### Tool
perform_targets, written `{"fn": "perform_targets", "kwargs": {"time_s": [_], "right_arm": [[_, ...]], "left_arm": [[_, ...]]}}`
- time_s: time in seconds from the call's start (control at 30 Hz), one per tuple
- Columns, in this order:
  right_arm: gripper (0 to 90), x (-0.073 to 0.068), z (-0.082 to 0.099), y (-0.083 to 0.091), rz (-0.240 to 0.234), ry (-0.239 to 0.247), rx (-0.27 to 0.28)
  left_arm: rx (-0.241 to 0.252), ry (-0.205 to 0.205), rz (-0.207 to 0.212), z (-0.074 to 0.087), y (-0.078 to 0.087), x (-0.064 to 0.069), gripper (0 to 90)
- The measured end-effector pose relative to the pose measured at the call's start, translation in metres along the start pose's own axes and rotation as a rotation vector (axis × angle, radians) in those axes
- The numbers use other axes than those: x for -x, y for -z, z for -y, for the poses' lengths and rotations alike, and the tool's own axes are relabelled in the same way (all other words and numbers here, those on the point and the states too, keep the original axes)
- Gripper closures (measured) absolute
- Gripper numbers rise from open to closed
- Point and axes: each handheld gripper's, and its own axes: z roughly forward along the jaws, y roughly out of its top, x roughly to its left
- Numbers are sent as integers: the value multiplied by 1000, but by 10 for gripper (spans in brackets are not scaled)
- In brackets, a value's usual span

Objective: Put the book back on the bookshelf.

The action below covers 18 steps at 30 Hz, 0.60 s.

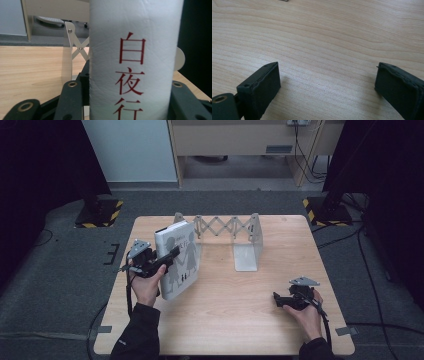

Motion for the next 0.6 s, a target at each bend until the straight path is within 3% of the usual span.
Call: {"fn": "perform_targets", "kwargs": {"time_s": [0.27, 0.4, 0.6], "right_arm": [[64, 0, 0, 0, 1, -2, -1], [64, 0, 0, 0, -1, -1, -3], [64, 0, 0, 0, 0, -1, -2]], "left_arm": [[12, 6, -66, -4, -23, -7, 526], [18, 18, -80, -2, -31, -9, 527], [20, -4, -105, 2, -43, -6, 526]]}}
